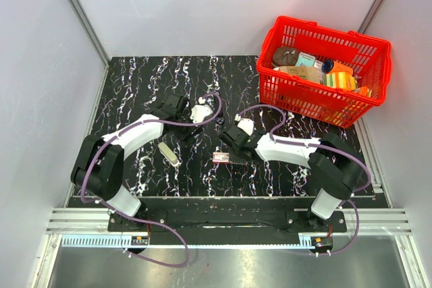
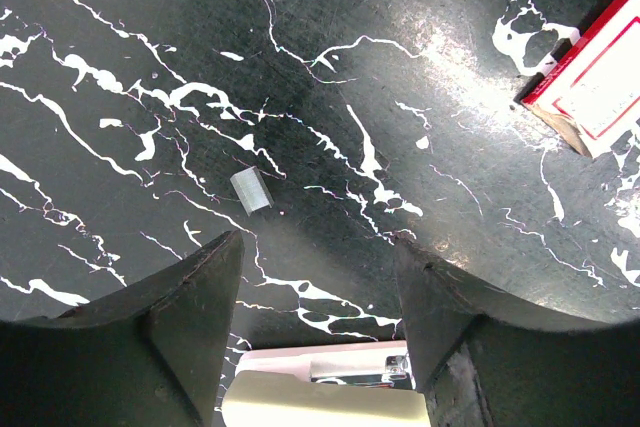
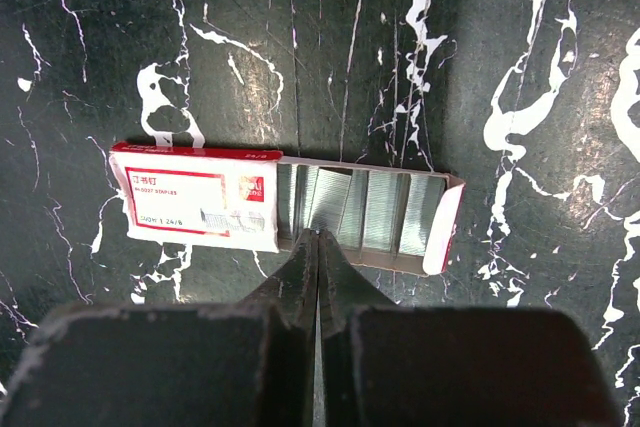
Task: Unload the staples from the stapler
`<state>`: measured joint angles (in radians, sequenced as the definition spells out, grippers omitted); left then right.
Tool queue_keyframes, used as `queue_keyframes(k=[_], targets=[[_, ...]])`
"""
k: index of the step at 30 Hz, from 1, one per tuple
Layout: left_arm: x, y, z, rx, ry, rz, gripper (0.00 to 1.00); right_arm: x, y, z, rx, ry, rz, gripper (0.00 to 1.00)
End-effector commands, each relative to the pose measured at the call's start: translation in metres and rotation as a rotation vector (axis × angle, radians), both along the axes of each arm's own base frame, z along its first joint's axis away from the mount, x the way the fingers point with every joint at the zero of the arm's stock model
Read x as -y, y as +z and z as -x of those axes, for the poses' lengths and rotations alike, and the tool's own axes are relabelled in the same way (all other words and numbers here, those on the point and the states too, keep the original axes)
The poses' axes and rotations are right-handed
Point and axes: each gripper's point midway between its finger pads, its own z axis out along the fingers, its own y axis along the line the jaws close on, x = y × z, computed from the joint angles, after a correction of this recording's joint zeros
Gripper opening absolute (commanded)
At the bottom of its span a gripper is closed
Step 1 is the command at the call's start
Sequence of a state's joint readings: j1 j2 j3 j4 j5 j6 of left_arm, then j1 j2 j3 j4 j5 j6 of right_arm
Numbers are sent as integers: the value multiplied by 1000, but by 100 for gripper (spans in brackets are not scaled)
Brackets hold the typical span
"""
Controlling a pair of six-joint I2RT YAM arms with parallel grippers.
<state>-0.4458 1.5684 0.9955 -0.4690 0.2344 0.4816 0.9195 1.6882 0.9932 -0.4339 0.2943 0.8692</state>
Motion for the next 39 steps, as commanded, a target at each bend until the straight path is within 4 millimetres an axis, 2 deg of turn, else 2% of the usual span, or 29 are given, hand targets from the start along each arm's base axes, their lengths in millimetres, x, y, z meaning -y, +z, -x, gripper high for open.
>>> queue_keyframes(k=[1,5,9,14,19,24,30,39], targets=[[5,17,-15,66,2,25,66,0,2,-3,5,-19,-19,0],[7,18,-15,65,-1,30,66,0,3,-2,5,-17,-18,0],[6,19,-18,70,-2,25,66,-3,14,-3,13,-9,-38,0],[2,13,-36,89,17,-25,67,-10,47,-6,57,11,-104,1],[-10,1,-60,81,125,-96,67,-12,82,-9,143,32,-179,16],[-22,-10,-62,49,244,-94,67,-10,107,-9,212,46,-246,21],[-20,-23,-45,-16,247,-72,68,-7,113,-10,231,44,-248,22],[-13,-39,-38,-74,227,-75,60,-10,114,-11,229,42,-256,18]])
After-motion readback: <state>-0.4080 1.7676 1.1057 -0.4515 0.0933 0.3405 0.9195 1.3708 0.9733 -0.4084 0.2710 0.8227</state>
